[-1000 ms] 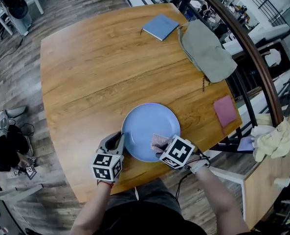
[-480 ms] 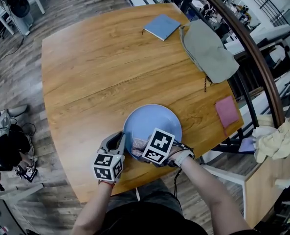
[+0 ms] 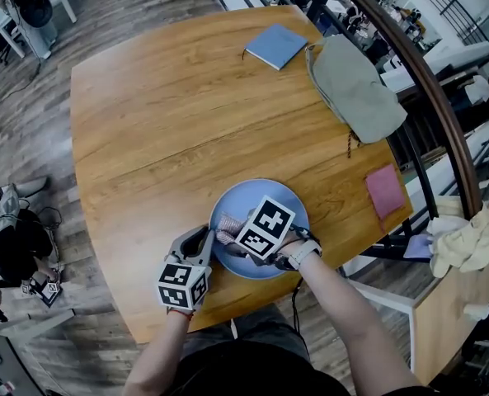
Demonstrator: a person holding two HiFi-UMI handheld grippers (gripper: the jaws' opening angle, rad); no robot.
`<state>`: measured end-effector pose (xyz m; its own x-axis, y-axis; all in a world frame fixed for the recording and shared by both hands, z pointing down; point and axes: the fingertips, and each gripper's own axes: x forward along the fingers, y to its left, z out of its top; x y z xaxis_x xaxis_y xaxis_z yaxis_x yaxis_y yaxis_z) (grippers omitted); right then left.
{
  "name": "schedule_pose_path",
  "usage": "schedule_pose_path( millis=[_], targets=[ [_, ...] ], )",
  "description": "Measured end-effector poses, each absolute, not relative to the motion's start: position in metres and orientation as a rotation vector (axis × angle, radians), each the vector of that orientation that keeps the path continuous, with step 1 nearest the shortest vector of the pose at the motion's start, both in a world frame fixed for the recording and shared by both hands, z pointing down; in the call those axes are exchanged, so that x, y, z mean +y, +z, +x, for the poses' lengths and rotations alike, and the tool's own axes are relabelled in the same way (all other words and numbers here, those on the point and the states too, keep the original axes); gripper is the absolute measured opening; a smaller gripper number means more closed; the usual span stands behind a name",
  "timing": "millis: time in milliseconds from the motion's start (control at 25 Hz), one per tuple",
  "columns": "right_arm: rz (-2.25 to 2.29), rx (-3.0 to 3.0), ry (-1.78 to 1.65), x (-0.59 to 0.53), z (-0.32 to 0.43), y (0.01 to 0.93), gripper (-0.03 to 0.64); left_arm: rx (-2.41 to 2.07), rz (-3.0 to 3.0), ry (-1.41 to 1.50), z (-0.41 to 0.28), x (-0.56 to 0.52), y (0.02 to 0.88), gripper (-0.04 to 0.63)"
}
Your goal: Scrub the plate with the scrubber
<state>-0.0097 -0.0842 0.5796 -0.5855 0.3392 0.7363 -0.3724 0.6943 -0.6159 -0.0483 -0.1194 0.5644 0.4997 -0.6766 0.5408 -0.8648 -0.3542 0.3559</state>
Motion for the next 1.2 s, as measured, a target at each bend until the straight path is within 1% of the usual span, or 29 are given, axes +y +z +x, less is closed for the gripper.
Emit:
schedule_pose_path(
  millis=[240,400,600,800,1000,1200],
  targets=[
    [0.281,-2.041,1.042,-0.133,0.007,0.578,0.092,-1.268,2.164,0.443,-0.049,-0.119,0.564,0.028],
    [0.401,-2.038,1.058,-0.15,0.035,0.577,0.092,-1.267,2.166,0.446,-0.048,-0.119,0.564,0.028],
    [0.51,-1.999,1.054,-0.148,0.076,0.578,0.092,-1.258,2.175,0.445,-0.048,-0.119,0.564,0.028],
    [0.531,-1.952,1.034,-0.123,0.098,0.58,0.094,-1.261,2.17,0.435,-0.049,-0.12,0.565,0.028],
    [0.458,-1.943,1.017,-0.086,0.092,0.581,0.094,-1.258,2.169,0.436,-0.049,-0.119,0.565,0.028],
    [0.294,-1.94,1.035,-0.052,0.062,0.582,0.092,-1.257,2.168,0.429,-0.048,-0.119,0.564,0.028]
  ],
)
